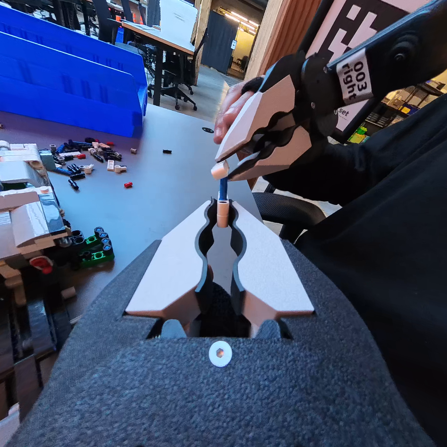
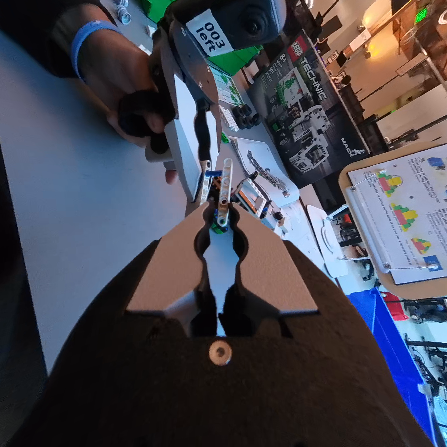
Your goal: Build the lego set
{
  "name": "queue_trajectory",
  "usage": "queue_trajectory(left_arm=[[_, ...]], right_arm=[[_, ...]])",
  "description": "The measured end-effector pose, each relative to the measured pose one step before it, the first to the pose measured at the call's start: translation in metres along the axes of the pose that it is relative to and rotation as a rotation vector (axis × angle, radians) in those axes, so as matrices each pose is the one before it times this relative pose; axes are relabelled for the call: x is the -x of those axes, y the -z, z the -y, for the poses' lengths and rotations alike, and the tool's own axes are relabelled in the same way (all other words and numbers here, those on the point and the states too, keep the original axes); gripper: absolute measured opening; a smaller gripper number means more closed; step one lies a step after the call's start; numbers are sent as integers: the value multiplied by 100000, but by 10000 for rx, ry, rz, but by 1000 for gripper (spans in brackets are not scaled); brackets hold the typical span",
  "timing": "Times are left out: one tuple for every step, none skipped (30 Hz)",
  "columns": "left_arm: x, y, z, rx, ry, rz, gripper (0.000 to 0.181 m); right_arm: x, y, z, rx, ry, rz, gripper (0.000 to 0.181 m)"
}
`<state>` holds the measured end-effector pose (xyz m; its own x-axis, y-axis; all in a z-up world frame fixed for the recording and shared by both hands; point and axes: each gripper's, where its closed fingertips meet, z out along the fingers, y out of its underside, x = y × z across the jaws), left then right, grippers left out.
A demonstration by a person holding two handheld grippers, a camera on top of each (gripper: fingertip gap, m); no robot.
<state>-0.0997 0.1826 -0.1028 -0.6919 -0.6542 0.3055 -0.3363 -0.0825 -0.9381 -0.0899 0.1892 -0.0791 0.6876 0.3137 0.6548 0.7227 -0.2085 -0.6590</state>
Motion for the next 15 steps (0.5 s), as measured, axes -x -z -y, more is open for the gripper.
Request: queue_trajectory(left_arm=[[9, -16, -16, 10, -10, 15, 7], [-12, -3, -3, 5, 4, -12, 7], [16, 11, 18, -15, 16, -6, 7], [17, 20, 18, -13, 11, 9, 7], [1, -4, -1, 3, -2, -5, 7], [11, 5, 22, -14, -6, 17, 7], [5, 8, 8, -8, -1, 3, 7], [17, 11, 16, -7, 11, -2, 7], [28, 20, 12, -13, 19, 9, 7], [30, 9, 21, -11, 17, 11, 7], [19, 18, 5, -5, 16, -4, 7], [58, 25, 35, -19, 15, 16, 7], [23, 31, 28, -19, 12, 4, 7], [-43, 9, 4, 1, 4, -43, 7], [-52, -12, -20, 6, 0, -30, 7]], right_arm=[[29, -9, -55, 46, -25, 29, 11], [47, -8, -11, 15, 12, 18, 12], [25, 7, 28, -7, 16, -3, 12], [-10, 4, 13, 1, 2, -6, 13], [14, 6, 7, 5, -5, 8, 13], [-13, -4, 23, 5, 5, -15, 13], [-49, -18, 2, 7, 13, -38, 13], [-9, 4, 27, -5, 5, -21, 13], [-37, 0, 30, -19, -16, -32, 12], [-14, 22, 49, -32, -15, -17, 12], [-4, 46, 95, -60, -47, -3, 12], [-4, 32, 67, -40, -78, 13, 11], [-17, 30, 53, -40, -48, -1, 10], [1, 16, 36, -36, -44, 6, 10], [-32, -37, -44, 15, -48, 0, 10]])
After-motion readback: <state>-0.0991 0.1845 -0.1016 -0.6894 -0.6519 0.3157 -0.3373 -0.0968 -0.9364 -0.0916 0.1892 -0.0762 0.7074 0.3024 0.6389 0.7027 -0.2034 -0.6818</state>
